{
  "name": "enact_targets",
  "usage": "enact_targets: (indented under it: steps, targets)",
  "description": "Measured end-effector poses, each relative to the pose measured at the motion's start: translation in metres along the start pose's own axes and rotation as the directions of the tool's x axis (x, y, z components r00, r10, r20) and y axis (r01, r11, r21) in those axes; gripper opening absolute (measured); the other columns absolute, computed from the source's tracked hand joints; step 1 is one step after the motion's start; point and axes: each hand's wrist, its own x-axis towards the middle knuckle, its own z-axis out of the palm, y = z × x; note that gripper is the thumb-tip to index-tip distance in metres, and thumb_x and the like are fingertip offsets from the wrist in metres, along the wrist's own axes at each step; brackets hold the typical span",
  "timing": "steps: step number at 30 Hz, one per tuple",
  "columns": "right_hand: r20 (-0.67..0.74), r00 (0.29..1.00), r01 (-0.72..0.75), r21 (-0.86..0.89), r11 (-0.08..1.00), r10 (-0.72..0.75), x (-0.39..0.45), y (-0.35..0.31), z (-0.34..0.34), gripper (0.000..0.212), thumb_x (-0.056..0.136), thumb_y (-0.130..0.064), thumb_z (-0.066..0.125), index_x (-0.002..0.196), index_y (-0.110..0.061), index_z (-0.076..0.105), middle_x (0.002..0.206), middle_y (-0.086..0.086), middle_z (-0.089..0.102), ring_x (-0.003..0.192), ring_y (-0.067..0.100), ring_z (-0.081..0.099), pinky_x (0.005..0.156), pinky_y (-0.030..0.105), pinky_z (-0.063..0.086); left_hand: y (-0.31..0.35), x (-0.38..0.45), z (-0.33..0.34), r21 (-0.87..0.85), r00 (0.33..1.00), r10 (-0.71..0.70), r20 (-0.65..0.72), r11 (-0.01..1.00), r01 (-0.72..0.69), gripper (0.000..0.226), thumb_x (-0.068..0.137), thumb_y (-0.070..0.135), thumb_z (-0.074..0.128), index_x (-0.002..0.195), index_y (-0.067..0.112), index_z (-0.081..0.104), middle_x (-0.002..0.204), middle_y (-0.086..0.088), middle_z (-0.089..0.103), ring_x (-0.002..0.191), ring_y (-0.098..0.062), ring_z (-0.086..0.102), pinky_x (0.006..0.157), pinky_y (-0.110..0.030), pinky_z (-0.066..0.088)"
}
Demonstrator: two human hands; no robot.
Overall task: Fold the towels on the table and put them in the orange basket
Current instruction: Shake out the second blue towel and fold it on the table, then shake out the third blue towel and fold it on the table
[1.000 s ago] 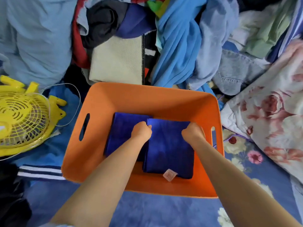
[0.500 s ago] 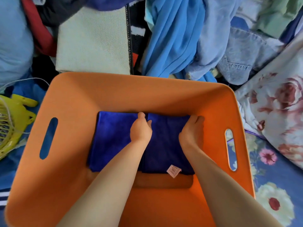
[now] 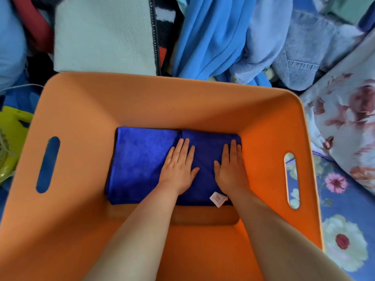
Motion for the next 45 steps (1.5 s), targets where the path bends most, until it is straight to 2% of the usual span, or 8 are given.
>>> enact_targets:
  steps: [7, 12, 18, 22, 24, 32, 39, 45]
  targets:
    - [0.202, 0.978, -0.039, -0.082, 0.996, 0.055, 0.01, -0.003, -0.014, 0.063, 0.099, -0.031, 0.027, 0.145, -0.004, -0.006, 0.154, 0.013, -0.017, 0.143, 0.026, -0.012, 0.117, 0.033, -0.002, 0.007, 0.007, -0.021, 0.069, 0.979, -0.039, 0.201, 0.997, 0.025, 0.067, 0.097, 0.045, 0.023, 0.146, 0.013, -0.009, 0.155, -0.006, -0.017, 0.143, -0.019, -0.018, 0.116, -0.035, -0.008]
    - [0.221, 0.975, -0.007, -0.112, 0.994, 0.032, -0.007, -0.017, -0.048, 0.061, 0.097, -0.021, 0.032, 0.146, -0.009, -0.003, 0.155, 0.011, -0.012, 0.144, 0.026, -0.008, 0.117, 0.036, 0.004, 0.019, -0.007, -0.064, 0.123, 0.989, -0.1, 0.112, 0.989, 0.086, 0.055, 0.097, 0.03, 0.037, 0.144, 0.01, 0.018, 0.155, -0.011, 0.01, 0.144, -0.025, 0.003, 0.115, -0.041, 0.014]
    - [0.024, 0.98, 0.2, -0.061, 0.978, -0.199, -0.053, -0.042, -0.126, 0.049, 0.093, -0.013, 0.036, 0.142, -0.011, 0.026, 0.157, 0.003, 0.002, 0.144, 0.021, 0.0, 0.115, 0.039, 0.016, 0.032, -0.05, -0.147, 0.183, 0.988, -0.144, -0.06, 0.971, 0.153, 0.034, 0.089, 0.012, 0.046, 0.123, 0.008, 0.046, 0.128, -0.009, 0.045, 0.124, -0.026, 0.038, 0.096, -0.036, 0.037]
    - [-0.166, 0.953, 0.244, -0.079, 0.967, -0.254, -0.104, -0.055, -0.194, 0.029, 0.088, -0.009, 0.038, 0.114, -0.006, 0.051, 0.136, 0.01, 0.043, 0.123, 0.03, 0.039, 0.087, 0.038, 0.04, 0.051, -0.095, -0.216, 0.181, 0.975, -0.144, -0.168, 0.968, 0.174, 0.032, 0.087, 0.006, 0.043, 0.118, 0.007, 0.049, 0.124, -0.011, 0.048, 0.118, -0.027, 0.043, 0.091, -0.036, 0.04]
    - [-0.232, 0.936, 0.248, -0.095, 0.964, -0.264, -0.141, -0.057, -0.23, 0.025, 0.088, -0.009, 0.038, 0.108, -0.004, 0.052, 0.122, 0.01, 0.051, 0.111, 0.032, 0.046, 0.074, 0.036, 0.037, 0.065, -0.129, -0.252, 0.172, 0.961, -0.147, -0.232, 0.967, 0.19, 0.031, 0.089, 0.008, 0.043, 0.119, 0.007, 0.049, 0.124, -0.012, 0.049, 0.117, -0.028, 0.044, 0.09, -0.036, 0.04]
    - [-0.427, 0.833, 0.305, -0.178, 0.936, -0.353, -0.297, -0.042, -0.33, 0.033, 0.089, -0.009, 0.038, 0.12, -0.007, 0.051, 0.125, 0.009, 0.052, 0.11, 0.031, 0.05, 0.072, 0.032, 0.039, 0.131, -0.272, -0.356, 0.109, 0.88, -0.124, -0.458, 0.975, 0.194, 0.028, 0.09, 0.01, 0.043, 0.118, 0.008, 0.048, 0.123, -0.01, 0.048, 0.116, -0.027, 0.043, 0.087, -0.035, 0.039]
    - [-0.62, 0.744, 0.216, -0.131, 0.968, -0.25, -0.448, -0.013, -0.388, 0.03, 0.089, -0.011, 0.041, 0.115, -0.005, 0.053, 0.121, 0.014, 0.054, 0.103, 0.033, 0.054, 0.068, 0.032, 0.042, 0.196, -0.384, -0.401, 0.135, 0.839, 0.058, -0.54, 0.991, 0.018, 0.028, 0.091, 0.013, 0.045, 0.117, 0.004, 0.051, 0.123, -0.015, 0.053, 0.116, -0.033, 0.048, 0.088, -0.039, 0.042]
    - [-0.754, 0.655, -0.047, 0.022, 0.999, 0.047, -0.607, 0.032, -0.368, 0.031, 0.088, -0.013, 0.044, 0.116, -0.007, 0.056, 0.118, 0.015, 0.058, 0.105, 0.032, 0.055, 0.073, 0.031, 0.042, 0.268, -0.483, -0.39, 0.234, 0.768, 0.364, -0.527, 0.931, -0.281, 0.031, 0.093, 0.011, 0.038, 0.121, 0.003, 0.049, 0.125, -0.017, 0.053, 0.115, -0.035, 0.048, 0.087, -0.04, 0.042]
